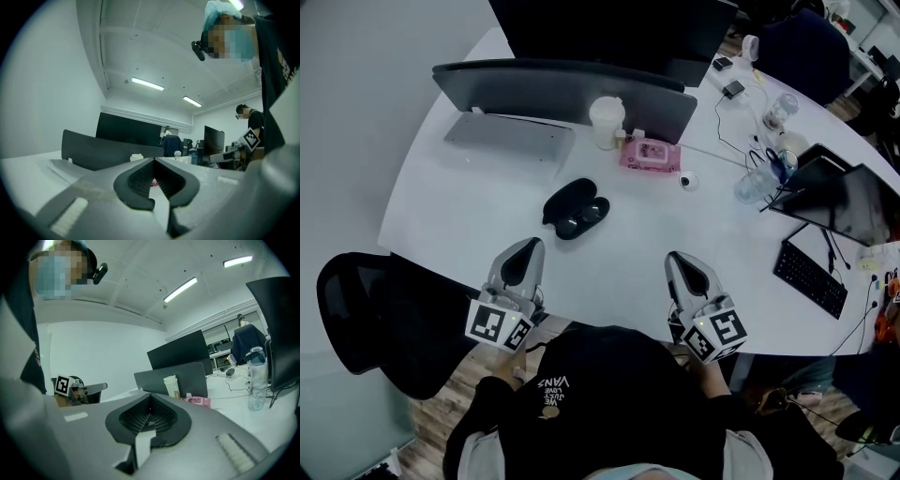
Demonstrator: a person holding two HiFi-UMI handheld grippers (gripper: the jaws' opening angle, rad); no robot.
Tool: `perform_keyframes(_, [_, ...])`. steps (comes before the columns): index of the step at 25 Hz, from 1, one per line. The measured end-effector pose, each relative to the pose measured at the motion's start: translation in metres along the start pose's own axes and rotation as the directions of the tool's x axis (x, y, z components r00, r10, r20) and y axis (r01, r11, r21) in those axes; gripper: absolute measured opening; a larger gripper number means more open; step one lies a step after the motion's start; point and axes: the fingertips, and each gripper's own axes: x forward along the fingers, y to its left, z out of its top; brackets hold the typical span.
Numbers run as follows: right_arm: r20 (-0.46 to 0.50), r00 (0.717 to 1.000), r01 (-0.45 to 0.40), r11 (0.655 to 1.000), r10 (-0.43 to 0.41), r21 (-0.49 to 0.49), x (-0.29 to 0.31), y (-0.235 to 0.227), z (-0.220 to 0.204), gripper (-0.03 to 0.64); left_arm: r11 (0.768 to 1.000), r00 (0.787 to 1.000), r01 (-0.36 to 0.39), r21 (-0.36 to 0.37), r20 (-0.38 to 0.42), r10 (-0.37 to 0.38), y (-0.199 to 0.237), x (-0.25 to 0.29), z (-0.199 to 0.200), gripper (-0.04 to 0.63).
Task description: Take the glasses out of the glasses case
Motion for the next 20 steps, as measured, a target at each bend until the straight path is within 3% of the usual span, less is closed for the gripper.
perform_keyframes(20, [0.015,0.991,0.134,0.990,-0.135,0.042,0.005,-0.017,-0.002,0.000,0.993,0.991,0.115,-0.001,-0.066,-0.115,0.022,0.056,-0.021,0.002])
